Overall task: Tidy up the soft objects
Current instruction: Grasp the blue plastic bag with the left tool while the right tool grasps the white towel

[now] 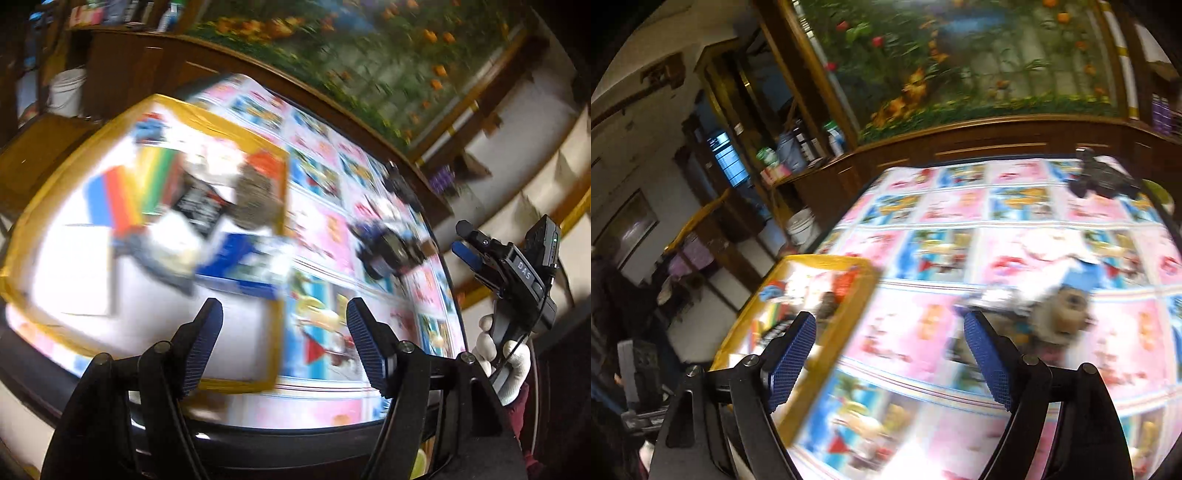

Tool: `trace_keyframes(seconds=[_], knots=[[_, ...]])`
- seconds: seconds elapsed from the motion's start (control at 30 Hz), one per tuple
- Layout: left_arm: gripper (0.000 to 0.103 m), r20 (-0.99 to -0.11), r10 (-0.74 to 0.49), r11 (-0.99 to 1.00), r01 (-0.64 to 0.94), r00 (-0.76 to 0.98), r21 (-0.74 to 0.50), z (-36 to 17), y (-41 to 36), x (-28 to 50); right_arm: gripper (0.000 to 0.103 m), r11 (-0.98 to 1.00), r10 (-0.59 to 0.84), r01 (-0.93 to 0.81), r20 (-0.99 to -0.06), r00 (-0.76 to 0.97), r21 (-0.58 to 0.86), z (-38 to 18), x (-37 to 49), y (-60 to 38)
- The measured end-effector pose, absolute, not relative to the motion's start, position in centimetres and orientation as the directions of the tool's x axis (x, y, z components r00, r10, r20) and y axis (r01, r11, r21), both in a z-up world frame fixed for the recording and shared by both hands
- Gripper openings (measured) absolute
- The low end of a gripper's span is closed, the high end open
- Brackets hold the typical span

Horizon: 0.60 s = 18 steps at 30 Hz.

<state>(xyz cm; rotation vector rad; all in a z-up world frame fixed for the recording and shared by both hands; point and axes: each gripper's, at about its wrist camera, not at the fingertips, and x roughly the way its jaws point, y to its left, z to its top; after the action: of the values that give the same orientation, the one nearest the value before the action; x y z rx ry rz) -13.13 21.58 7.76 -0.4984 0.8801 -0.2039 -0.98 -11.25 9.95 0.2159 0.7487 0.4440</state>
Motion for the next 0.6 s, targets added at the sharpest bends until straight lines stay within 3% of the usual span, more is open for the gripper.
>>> trace_keyframes(seconds=[0.27, 0.47, 0.6], knots=[[0.069, -0.696, -0.354, 0.882, -0.024, 0.624, -0.470, 8.2, 17.6, -9.9, 0.085, 0.854, 0.475, -0.212, -0.546, 0.690, 0.475, 9.5, -1.8, -19.7], [0.069, -0.782, -0.363, 0.783, -0.289, 0.507, -0.551, 3.8, 20.6, -7.1, 0.085, 0.836, 0.489, -0.224, -0.494, 0.719, 0.502, 8.5, -1.3, -23.3], [0.069, -0.772, -0.265, 0.868, -0.206, 0.577, -0.452, 7.4, 18.4, -8.3, 0.085, 0.872, 0.406, -0.164, -0.495, 0.768, 0.462, 7.0, 0.6, -26.8]])
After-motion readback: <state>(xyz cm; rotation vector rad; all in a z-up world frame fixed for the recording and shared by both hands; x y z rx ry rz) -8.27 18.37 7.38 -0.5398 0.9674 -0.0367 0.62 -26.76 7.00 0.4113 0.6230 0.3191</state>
